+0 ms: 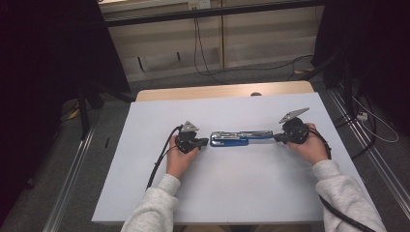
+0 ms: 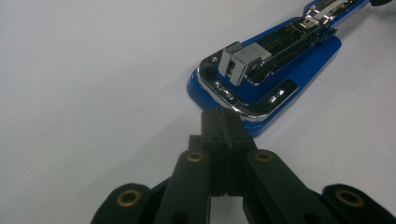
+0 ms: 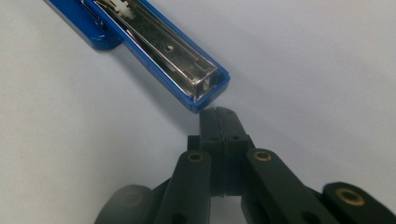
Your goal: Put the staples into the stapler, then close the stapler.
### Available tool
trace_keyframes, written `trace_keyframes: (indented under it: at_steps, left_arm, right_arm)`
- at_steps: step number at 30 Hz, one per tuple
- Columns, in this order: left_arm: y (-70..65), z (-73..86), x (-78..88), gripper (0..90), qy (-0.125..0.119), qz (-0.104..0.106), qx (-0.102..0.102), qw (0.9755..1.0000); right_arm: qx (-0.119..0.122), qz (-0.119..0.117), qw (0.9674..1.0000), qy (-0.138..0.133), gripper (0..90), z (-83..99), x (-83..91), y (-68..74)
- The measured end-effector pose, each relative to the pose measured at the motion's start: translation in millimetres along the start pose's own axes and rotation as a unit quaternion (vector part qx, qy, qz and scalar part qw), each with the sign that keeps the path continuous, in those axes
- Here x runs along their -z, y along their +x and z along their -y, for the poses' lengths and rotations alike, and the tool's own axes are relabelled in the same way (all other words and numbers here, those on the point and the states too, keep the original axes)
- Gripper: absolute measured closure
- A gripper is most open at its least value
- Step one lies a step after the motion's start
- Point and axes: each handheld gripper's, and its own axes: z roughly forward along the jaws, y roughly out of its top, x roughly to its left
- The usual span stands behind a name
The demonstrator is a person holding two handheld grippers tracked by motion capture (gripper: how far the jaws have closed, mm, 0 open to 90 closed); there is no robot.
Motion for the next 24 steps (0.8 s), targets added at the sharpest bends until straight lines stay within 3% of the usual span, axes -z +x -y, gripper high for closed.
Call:
trace_keyframes:
  at_steps: [12, 24]
  left_arm:
    - [-5.9, -1.6, -3.9, 89.6, 0.005, 0.005, -0.015, 0.9999]
    - [-3.4, -2.6, -4.6, 89.1, 0.002, 0.007, -0.009, 0.9999]
  right_arm:
    - [-0.004, -0.004, 1.0000, -0.006, 90.0, 0.7, 2.6, -0.2]
    - [0.005, -0.009, 0.9999, -0.004, 90.0, 0.9, -0.9, 1.1]
